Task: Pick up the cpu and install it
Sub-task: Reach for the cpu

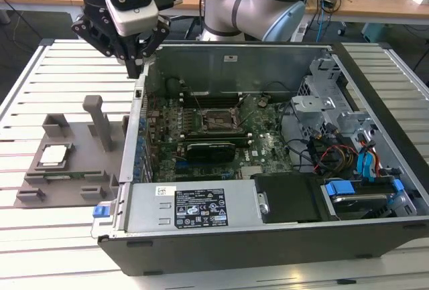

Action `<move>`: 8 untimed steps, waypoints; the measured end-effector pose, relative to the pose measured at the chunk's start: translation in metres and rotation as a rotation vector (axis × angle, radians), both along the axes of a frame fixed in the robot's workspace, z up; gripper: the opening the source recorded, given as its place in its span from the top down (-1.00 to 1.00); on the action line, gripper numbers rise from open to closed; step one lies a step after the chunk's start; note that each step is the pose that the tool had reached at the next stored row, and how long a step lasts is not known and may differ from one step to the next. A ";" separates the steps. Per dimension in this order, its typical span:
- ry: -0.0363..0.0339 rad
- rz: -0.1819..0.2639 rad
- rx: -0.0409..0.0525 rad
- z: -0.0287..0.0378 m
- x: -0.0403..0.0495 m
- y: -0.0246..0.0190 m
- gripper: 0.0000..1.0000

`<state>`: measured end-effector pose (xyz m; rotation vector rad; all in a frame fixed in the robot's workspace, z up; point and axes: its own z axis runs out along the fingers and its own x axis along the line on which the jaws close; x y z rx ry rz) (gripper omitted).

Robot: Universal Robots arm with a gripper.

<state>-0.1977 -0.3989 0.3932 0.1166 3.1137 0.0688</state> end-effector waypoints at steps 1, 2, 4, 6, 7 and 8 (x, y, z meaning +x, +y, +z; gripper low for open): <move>0.0000 0.000 0.0000 0.0000 -0.0013 0.0000 0.79; 0.0000 0.000 0.0000 0.0000 -0.0039 0.0000 0.79; 0.0000 0.000 0.0000 0.0000 -0.0073 0.0000 0.79; 0.0000 0.000 0.0000 0.0000 -0.0093 0.0000 0.79; 0.0000 0.000 0.0000 0.0000 -0.0103 0.0000 0.79; 0.0000 0.000 0.0000 0.0000 -0.0117 0.0000 0.79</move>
